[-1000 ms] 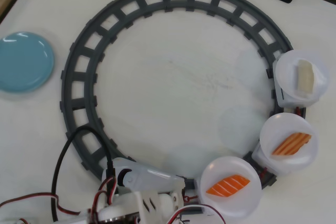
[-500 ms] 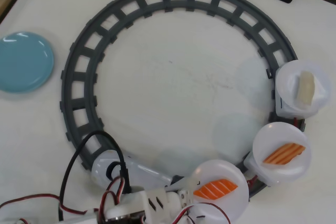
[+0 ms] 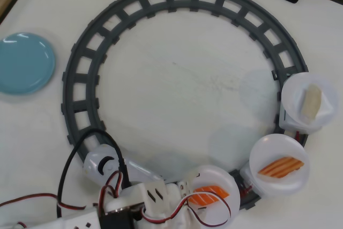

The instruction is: Pick up the sushi from the Shinkansen and put it on the blue dish

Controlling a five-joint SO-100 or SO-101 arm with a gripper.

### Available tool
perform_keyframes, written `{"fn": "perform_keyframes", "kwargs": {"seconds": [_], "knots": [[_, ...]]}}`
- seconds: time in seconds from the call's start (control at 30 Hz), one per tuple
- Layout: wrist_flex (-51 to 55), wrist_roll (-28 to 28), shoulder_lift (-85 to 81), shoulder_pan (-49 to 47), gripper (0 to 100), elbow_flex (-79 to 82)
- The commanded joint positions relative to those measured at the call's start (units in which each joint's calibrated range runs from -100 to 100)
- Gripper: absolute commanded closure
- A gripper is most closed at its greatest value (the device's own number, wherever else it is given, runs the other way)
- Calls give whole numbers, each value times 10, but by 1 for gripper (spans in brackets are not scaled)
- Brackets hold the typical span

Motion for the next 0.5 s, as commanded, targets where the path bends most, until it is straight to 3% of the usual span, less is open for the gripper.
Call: {"fn": "perform_keyframes", "kwargs": {"seconds": [0.0,0.47], "knots": [[-4,3,-2,-12,76,7],[-4,-2,-2,-12,76,12]]}}
